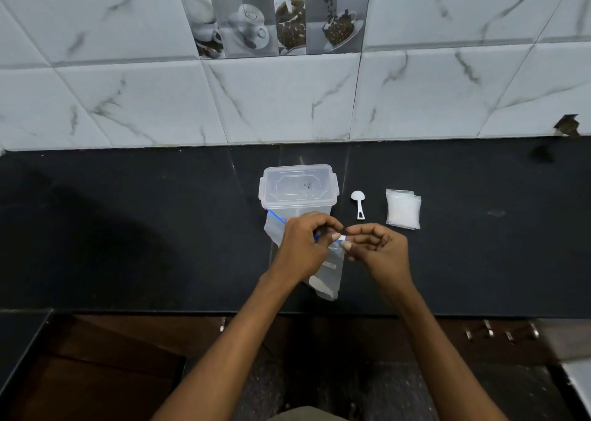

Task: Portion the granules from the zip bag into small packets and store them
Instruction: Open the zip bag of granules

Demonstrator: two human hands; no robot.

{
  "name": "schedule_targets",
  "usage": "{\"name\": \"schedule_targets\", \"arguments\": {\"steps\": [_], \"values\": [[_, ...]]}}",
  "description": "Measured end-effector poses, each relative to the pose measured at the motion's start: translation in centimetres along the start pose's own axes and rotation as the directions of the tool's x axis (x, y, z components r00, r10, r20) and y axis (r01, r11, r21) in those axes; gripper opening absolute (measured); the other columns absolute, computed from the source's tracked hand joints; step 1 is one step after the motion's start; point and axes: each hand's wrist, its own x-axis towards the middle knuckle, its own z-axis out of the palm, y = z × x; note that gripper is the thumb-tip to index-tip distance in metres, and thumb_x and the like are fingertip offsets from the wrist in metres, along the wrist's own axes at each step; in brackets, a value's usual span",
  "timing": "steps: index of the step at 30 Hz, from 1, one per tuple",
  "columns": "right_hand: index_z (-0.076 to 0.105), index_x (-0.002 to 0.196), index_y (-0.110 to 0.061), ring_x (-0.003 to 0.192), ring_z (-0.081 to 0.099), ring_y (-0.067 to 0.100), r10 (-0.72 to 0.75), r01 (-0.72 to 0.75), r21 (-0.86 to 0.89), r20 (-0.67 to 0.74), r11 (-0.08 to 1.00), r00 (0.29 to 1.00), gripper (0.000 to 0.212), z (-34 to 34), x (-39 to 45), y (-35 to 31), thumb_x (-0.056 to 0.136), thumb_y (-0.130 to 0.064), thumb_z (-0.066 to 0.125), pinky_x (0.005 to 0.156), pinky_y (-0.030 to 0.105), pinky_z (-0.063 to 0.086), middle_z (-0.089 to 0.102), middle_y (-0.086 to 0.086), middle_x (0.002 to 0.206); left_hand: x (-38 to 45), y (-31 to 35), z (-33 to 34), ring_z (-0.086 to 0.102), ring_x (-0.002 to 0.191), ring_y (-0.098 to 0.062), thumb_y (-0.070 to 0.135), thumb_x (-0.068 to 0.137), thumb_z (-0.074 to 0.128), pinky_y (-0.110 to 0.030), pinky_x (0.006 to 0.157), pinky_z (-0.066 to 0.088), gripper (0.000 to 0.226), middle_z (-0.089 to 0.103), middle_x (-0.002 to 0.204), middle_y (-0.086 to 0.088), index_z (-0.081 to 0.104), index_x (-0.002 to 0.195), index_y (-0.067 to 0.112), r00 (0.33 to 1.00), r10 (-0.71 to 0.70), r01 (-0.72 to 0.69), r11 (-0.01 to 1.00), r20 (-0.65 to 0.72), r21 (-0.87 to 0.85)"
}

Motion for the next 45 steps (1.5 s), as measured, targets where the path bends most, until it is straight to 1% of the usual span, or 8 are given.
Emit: {"name": "schedule_targets", "arguments": {"steps": [3, 9, 19, 26, 30, 34, 37, 45], "values": [[0.061, 0.095, 0.001, 0.061, 0.066, 0.021, -0.014, 0.016, 0.028, -0.046, 0.999, 0.999, 0.024, 0.2, 0.1, -0.5, 0.081, 0.009, 0.078, 0.058, 0.026, 0.056, 0.074, 0.014, 0.073, 0.3, -0.3, 0.4, 0.066, 0.083, -0.008, 0.027, 0.085, 0.073, -0.048, 0.093, 0.047, 0.006, 0.072, 0.084, 0.013, 0.075, 0.091, 0.026, 0.998, 0.027, -0.032, 0.995, 0.048, 0.094], [0.042, 0.088, -0.01, 0.065, 0.063, 0.027, -0.023, 0.023, 0.007, -0.038, 1.0, 0.999, 0.04, 0.6, 0.7, -1.2, 0.082, 0.012, 0.076, 0.057, 0.027, 0.053, 0.075, 0.014, 0.072, 1.0, 0.3, 0.7, 0.067, 0.073, -0.013, 0.02, 0.079, 0.082, -0.043, 0.073, 0.054, 0.005, 0.073, 0.076, 0.008, 0.081, 0.085, 0.021, 0.999, -0.033, 0.034, 0.999, -0.029, 0.038], [0.035, 0.077, -0.022, 0.077, 0.07, 0.021, -0.115, 0.055, -0.195, -0.31, 0.979, 0.944, 0.051, -4.4, 2.1, -0.7, 0.08, 0.014, 0.071, 0.082, 0.045, 0.059, 0.073, 0.006, 0.071, 2.4, -2.1, -4.2, 0.072, 0.081, -0.006, 0.017, 0.079, 0.084, -0.036, 0.082, 0.06, 0.007, 0.078, 0.08, 0.012, 0.083, 0.083, 0.024, 0.948, -0.296, 0.31, 0.943, -0.116, 0.123], [0.053, 0.087, -0.011, 0.065, 0.06, 0.01, -0.058, 0.05, -0.2, -0.033, 0.979, 0.998, 0.03, -4.4, 2.0, -1.0, 0.084, 0.013, 0.07, 0.071, 0.028, 0.052, 0.067, 0.006, 0.072, 2.3, -3.4, -5.2, 0.073, 0.082, -0.007, 0.004, 0.082, 0.08, -0.036, 0.089, 0.06, 0.016, 0.078, 0.084, 0.008, 0.082, 0.086, 0.02, 0.945, -0.31, 0.307, 0.951, -0.104, -0.044], [0.066, 0.102, -0.004, 0.062, 0.059, 0.011, -0.02, 0.056, -0.193, 0.184, 0.979, 0.983, 0.025, -3.7, 1.8, -3.2, 0.082, -0.018, 0.072, 0.06, 0.017, 0.045, 0.067, 0.023, 0.078, 2.7, -2.6, -4.4, 0.068, 0.077, 0.001, -0.003, 0.086, 0.074, -0.024, 0.082, 0.057, 0.021, 0.076, 0.086, 0.006, 0.08, 0.087, 0.018, 0.967, -0.232, 0.215, 0.965, -0.107, -0.153], [0.07, 0.102, -0.021, 0.066, 0.055, 0.011, -0.007, 0.084, -0.441, 0.173, 0.894, 0.985, 0.025, -2.5, 2.4, -3.3, 0.084, -0.034, 0.082, 0.065, 0.025, 0.045, 0.068, 0.003, 0.079, 3.0, -1.8, -3.4, 0.065, 0.075, 0.007, -0.005, 0.088, 0.071, -0.014, 0.077, 0.053, 0.014, 0.074, 0.089, 0.002, 0.079, 0.092, 0.006, 0.975, -0.199, 0.179, 0.968, -0.102, -0.176], [0.07, 0.101, -0.025, 0.067, 0.06, 0.005, 0.009, 0.101, -0.6, 0.178, 0.793, 0.984, 0.027, -1.6, 2.4, -2.9, 0.081, -0.033, 0.085, 0.066, 0.026, 0.049, 0.069, -0.004, 0.08, 3.0, -1.9, -2.7, 0.066, 0.078, 0.004, -0.003, 0.089, 0.071, -0.022, 0.082, 0.057, 0.013, 0.076, 0.092, 0.002, 0.078, 0.094, 0.006, 0.972, -0.211, 0.188, 0.962, -0.101, -0.199], [0.075, 0.088, -0.021, 0.06, 0.06, 0.009, 0.039, 0.071, -0.63, 0.159, 0.773, 0.986, 0.004, 0.0, 2.4, -1.9, 0.087, -0.023, 0.078, 0.063, 0.028, 0.048, 0.071, 0.007, 0.07, 2.1, -1.5, -1.8, 0.062, 0.079, 0.003, 0.009, 0.091, 0.072, -0.025, 0.082, 0.053, 0.01, 0.073, 0.096, 0.005, 0.073, 0.099, 0.015, 0.953, -0.266, 0.225, 0.942, -0.145, -0.249]]}}
